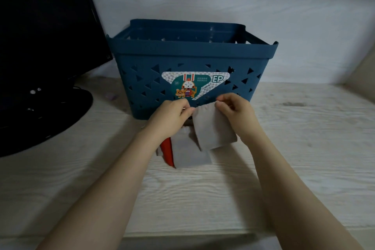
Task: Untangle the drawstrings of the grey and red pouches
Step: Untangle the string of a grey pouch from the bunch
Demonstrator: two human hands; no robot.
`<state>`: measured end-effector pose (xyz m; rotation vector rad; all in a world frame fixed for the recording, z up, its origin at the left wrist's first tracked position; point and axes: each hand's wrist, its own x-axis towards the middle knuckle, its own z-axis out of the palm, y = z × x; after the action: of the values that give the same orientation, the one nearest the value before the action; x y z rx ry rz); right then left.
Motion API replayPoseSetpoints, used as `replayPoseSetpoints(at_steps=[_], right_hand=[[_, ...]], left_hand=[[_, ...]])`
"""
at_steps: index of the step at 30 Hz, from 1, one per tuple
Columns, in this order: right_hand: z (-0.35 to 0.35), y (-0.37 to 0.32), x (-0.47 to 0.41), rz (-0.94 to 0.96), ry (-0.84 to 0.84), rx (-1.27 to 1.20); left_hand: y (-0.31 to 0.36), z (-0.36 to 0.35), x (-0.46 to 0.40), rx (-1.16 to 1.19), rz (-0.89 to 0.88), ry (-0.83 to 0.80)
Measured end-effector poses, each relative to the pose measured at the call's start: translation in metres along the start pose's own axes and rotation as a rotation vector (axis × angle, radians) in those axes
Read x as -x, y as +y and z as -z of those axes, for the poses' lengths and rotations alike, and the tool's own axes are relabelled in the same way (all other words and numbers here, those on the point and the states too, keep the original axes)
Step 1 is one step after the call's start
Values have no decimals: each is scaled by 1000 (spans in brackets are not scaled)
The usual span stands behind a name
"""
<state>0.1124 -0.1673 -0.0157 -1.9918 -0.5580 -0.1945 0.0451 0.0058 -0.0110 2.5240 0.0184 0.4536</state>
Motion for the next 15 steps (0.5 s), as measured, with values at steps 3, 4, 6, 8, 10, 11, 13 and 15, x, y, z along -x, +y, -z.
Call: replayPoseSetpoints(at_steps=[3,4,6,8,10,11,13,15], right_hand=[[-5,7,-2,-78,-10,-42],[-6,11,-1,-58,-36,33],[-6,17,2,17,-98,231],[-4,21,3,55,-117,283],[0,22,5,65,-134,233],[2,22,6,83,-139,235],[5,19,9,130,-136,299],[6,16,11,101,-120,333]], left_hand=[[2,-4,-3,146,22,86],[2,-6,-2,215,52,90],[1,-10,2,355,125,82],[-1,-9,5,478,199,88],[-3,-6,8,617,271,114],[-3,-4,9,689,308,141],[-2,1,9,829,381,224],[-3,6,8,1025,451,309]])
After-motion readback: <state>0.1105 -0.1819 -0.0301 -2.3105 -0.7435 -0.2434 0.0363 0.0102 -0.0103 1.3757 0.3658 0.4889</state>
